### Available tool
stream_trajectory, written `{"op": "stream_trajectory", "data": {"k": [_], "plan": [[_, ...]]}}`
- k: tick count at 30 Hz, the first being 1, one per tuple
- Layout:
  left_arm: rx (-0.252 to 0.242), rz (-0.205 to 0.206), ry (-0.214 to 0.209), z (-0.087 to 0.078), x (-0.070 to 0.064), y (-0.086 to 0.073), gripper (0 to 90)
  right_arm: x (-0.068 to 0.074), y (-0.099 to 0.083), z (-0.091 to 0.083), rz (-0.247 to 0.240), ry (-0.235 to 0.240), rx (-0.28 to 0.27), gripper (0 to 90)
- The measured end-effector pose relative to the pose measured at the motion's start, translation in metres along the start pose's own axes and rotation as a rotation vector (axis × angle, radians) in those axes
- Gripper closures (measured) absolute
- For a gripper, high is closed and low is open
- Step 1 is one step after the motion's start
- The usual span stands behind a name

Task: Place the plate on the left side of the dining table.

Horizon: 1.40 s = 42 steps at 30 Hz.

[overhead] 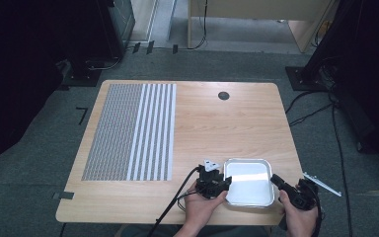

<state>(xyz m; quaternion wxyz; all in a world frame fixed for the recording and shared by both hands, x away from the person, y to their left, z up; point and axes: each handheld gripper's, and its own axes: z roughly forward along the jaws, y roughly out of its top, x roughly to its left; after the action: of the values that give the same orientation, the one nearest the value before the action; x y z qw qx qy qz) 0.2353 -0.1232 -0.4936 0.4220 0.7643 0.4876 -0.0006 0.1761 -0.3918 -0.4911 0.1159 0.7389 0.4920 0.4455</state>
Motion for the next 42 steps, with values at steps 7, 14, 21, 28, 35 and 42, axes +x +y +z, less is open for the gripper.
{"op": "stream_trajectory", "data": {"k": [7, 14, 21, 28, 35, 42], "plan": [[-0.004, 0.002, 0.011, 0.001, -0.001, 0.0, 66.8, 0.007, -0.006, 0.008, -0.066, -0.076, 0.022, 85.7], [-0.008, 0.012, 0.021, 0.001, -0.002, 0.0, 66.5, 0.025, -0.015, 0.012, -0.215, -0.222, -0.025, 89.8], [-0.018, 0.014, 0.028, 0.0, -0.002, 0.0, 65.9, 0.02, -0.012, 0.008, -0.129, -0.164, -0.037, 90.0], [-0.038, 0.02, 0.041, -0.001, -0.005, 0.0, 64.1, 0.021, -0.008, 0.0, -0.094, -0.116, -0.068, 90.0], [-0.053, 0.023, 0.036, -0.004, -0.008, 0.002, 64.9, 0.013, -0.002, -0.005, -0.047, -0.092, -0.074, 90.0], [-0.045, 0.019, 0.022, 0.0, -0.01, 0.002, 67.5, 0.002, 0.004, -0.009, 0.009, -0.059, -0.077, 90.0]]}}
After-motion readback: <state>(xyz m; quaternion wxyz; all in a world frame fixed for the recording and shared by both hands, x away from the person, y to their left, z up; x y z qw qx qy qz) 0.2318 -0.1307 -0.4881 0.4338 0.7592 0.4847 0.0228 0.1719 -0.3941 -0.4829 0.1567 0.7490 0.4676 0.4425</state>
